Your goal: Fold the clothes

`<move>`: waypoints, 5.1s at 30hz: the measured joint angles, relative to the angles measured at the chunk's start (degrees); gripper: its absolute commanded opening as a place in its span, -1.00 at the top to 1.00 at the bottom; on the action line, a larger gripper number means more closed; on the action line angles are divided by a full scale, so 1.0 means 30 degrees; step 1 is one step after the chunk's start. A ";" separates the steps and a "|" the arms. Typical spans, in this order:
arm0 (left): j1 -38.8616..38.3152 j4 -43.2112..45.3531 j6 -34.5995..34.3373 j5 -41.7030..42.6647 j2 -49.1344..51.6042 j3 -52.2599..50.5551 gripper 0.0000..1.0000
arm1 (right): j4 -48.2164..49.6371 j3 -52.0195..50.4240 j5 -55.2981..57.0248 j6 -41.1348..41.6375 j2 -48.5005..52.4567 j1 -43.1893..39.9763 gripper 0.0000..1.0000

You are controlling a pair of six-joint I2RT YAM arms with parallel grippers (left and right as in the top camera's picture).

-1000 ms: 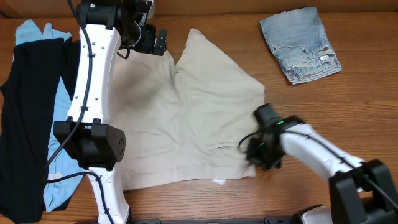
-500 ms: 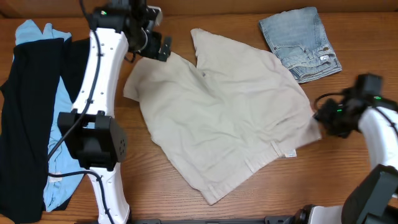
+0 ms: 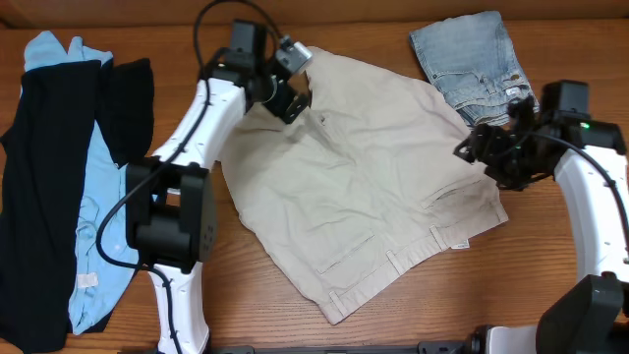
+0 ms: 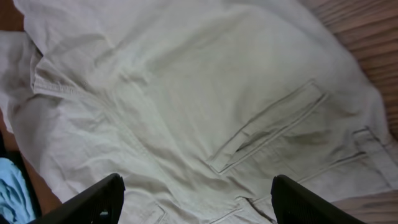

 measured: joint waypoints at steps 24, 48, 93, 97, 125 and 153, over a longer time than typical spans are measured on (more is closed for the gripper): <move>-0.3271 0.0466 -0.4058 -0.2856 0.3468 0.0262 -1.00 | -0.0750 0.0000 0.1355 0.0015 0.0000 0.0605 -0.56; 0.5581 -1.1628 -1.0630 0.0401 0.3781 0.3315 -1.00 | 0.2987 -0.1056 0.1537 0.2623 0.0590 0.4794 -0.50; 0.4342 -1.7966 -0.5370 -0.0364 0.4284 1.7252 -1.00 | 0.7978 -0.0539 0.6040 0.3701 0.7315 0.6033 -0.52; 0.4342 -1.8243 -0.5566 -0.0408 0.4284 1.7347 -1.00 | 0.5326 0.0940 0.6696 0.3475 0.7584 0.5260 -0.57; 0.4138 -1.6874 -1.4469 -0.4881 -0.9347 -0.1122 -0.82 | -0.7191 0.4634 0.4648 0.3694 -0.5967 0.5982 -0.71; 0.4102 -0.1078 -2.1835 -0.5646 -1.3631 -2.0990 -0.04 | -0.3337 0.1071 0.3963 0.4000 -0.5748 0.5982 -0.72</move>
